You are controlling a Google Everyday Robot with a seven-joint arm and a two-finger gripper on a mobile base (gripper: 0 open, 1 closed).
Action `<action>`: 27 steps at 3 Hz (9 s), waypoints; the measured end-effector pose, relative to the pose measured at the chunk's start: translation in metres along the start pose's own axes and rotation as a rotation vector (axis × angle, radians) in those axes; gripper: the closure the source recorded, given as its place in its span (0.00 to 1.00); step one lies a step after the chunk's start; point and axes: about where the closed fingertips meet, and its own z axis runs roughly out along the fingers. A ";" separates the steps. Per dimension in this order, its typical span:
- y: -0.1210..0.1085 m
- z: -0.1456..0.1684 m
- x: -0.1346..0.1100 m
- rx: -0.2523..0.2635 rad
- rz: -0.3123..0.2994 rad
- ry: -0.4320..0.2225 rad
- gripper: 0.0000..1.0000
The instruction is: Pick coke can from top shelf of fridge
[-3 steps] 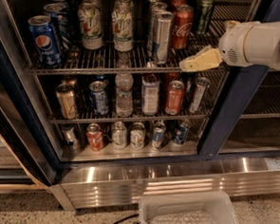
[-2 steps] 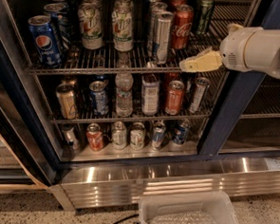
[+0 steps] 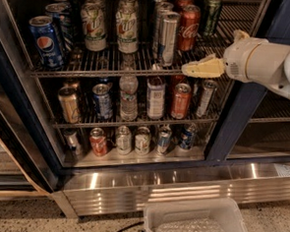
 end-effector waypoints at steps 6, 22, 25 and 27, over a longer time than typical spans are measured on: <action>0.019 0.021 -0.013 0.105 0.076 -0.120 0.00; -0.028 0.083 -0.042 0.199 -0.006 -0.133 0.38; -0.047 0.076 -0.043 0.238 -0.009 -0.133 0.39; -0.047 0.086 -0.042 0.230 -0.013 -0.132 0.42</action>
Offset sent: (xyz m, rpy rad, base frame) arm -0.0151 0.0132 0.0010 0.0417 -0.1247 -0.1462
